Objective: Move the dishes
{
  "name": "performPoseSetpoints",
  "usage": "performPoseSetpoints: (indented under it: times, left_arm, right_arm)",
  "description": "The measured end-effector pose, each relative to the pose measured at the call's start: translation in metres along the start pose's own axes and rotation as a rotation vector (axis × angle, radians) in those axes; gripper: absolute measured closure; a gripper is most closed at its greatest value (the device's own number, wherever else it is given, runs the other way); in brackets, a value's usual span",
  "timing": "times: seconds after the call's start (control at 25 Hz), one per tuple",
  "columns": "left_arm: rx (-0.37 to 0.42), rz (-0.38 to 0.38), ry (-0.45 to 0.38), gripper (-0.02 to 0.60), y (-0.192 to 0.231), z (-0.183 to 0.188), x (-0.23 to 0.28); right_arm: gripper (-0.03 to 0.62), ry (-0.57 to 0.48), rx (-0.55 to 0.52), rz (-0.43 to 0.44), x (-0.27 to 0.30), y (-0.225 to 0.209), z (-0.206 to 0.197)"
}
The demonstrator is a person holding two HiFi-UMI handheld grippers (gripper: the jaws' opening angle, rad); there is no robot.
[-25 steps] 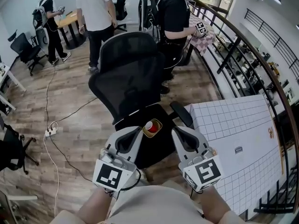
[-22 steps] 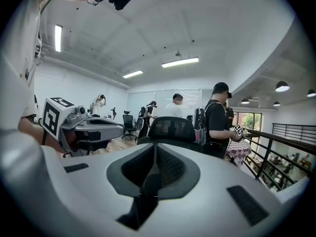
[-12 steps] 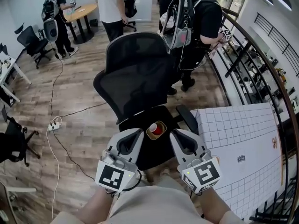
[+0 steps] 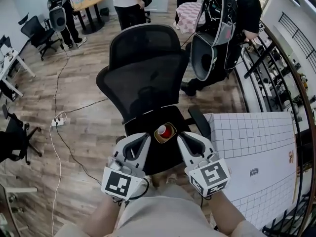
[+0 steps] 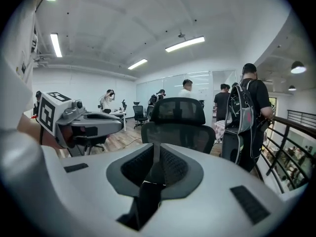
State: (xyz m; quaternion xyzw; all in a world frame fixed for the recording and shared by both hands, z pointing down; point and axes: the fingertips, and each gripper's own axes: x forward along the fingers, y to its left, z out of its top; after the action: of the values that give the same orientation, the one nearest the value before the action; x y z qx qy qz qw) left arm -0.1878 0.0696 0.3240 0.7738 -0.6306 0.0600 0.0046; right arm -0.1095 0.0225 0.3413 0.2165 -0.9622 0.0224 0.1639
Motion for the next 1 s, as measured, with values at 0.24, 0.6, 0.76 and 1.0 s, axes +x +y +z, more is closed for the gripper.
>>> performPoseSetpoints:
  times: [0.24,0.6,0.76,1.0]
  left_arm:
    - [-0.040,0.022,0.019,0.568,0.023,-0.014,0.018]
    - [-0.081,0.033,0.070,0.568,0.030,-0.075,0.083]
    - [-0.103,0.019,0.090,0.568,0.036,-0.102,0.096]
    - [-0.096,0.012,0.135,0.568,0.041,-0.162,0.128]
  right_arm:
    - [0.562,0.086,0.022,-0.032,0.036,-0.012,-0.014]
    - [0.493,0.176,0.088,-0.040,0.099,-0.060,-0.091]
    - [0.488,0.214,0.118,-0.059,0.127,-0.064,-0.118]
    - [0.487,0.305,0.181,-0.068,0.163,-0.082,-0.186]
